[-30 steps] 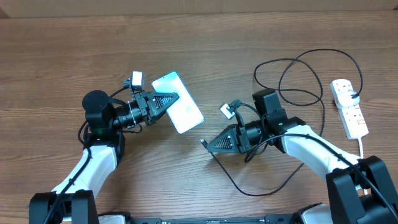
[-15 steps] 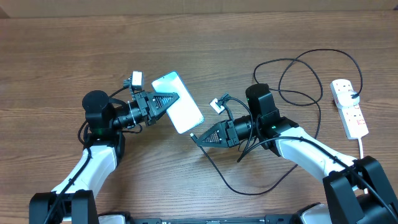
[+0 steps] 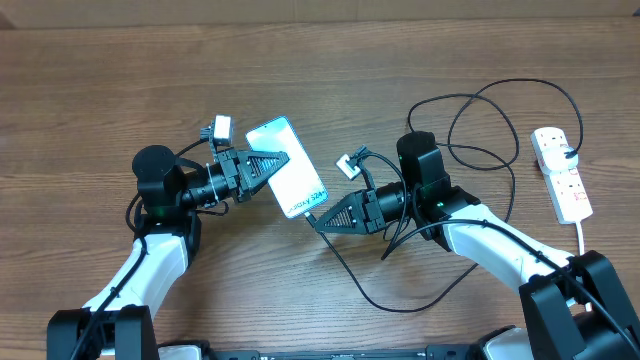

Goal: Plug charger to phone and switch on socket

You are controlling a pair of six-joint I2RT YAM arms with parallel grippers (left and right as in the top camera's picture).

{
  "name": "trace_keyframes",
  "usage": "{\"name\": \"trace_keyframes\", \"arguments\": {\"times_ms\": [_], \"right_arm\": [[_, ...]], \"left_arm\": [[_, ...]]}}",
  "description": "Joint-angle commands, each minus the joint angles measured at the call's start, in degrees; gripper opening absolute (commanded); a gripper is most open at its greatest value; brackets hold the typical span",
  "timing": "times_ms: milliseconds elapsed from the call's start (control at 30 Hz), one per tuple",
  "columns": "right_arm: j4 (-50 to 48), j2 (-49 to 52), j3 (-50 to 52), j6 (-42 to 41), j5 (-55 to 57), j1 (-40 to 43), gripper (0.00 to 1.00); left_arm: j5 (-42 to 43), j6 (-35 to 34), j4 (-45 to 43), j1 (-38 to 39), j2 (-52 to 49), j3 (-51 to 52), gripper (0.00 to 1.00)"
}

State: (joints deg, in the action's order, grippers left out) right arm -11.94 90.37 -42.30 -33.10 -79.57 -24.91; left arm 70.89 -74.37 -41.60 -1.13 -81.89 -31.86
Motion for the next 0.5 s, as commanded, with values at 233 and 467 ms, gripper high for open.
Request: {"name": "trace_keyframes", "arguments": {"times_ms": [233, 467], "right_arm": [[-0.5, -1.0, -0.2, -0.6, -1.0, 0.8, 0.04], [-0.5, -1.0, -0.2, -0.6, 0.7, 1.2, 0.04]], "left_arm": [[1.8, 2.2, -0.4, 0.4, 0.6, -0.8, 0.04], [2.3, 2.2, -0.4, 0.4, 0.6, -0.8, 0.04]]}}
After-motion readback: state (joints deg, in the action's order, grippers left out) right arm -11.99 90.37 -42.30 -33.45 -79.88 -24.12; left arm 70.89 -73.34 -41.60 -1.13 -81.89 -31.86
